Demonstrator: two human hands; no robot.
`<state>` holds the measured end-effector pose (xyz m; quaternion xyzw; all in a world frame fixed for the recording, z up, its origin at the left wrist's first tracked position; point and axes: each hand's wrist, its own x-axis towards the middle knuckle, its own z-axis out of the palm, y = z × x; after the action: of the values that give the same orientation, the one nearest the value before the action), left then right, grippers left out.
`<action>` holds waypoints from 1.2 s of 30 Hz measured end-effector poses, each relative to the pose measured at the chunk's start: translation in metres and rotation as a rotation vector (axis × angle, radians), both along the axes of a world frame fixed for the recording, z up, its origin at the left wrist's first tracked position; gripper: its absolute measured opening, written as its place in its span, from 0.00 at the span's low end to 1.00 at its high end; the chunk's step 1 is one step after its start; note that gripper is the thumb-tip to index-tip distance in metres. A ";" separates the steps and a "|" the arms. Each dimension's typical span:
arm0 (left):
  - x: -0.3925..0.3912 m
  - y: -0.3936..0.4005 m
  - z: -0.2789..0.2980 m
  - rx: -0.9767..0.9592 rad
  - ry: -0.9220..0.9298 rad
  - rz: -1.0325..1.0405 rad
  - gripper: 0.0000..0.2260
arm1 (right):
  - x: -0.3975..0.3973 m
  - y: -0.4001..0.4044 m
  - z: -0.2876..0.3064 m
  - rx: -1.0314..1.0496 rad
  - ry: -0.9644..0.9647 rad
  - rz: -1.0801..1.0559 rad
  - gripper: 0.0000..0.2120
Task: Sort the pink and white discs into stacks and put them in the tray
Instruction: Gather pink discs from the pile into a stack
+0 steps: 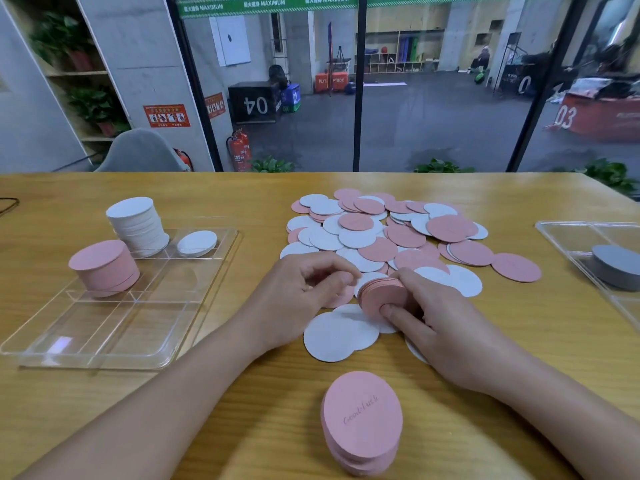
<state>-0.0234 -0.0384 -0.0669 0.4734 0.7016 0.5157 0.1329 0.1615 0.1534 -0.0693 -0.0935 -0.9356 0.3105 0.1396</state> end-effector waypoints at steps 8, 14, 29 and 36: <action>-0.023 -0.009 -0.007 -0.398 0.356 0.170 0.18 | 0.000 0.001 0.000 -0.002 -0.003 0.004 0.10; -0.016 -0.006 -0.003 -0.526 0.411 0.158 0.22 | 0.000 0.001 0.000 0.001 -0.002 0.005 0.10; -0.018 -0.008 0.006 -0.140 0.106 0.255 0.08 | 0.000 0.000 0.001 -0.010 -0.007 0.017 0.11; -0.008 -0.006 0.006 -0.036 0.099 0.055 0.05 | 0.000 -0.002 0.000 0.026 0.036 0.002 0.10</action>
<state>-0.0309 -0.0440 -0.0608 0.4764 0.7293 0.4823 0.0922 0.1614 0.1512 -0.0692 -0.0854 -0.9369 0.3002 0.1572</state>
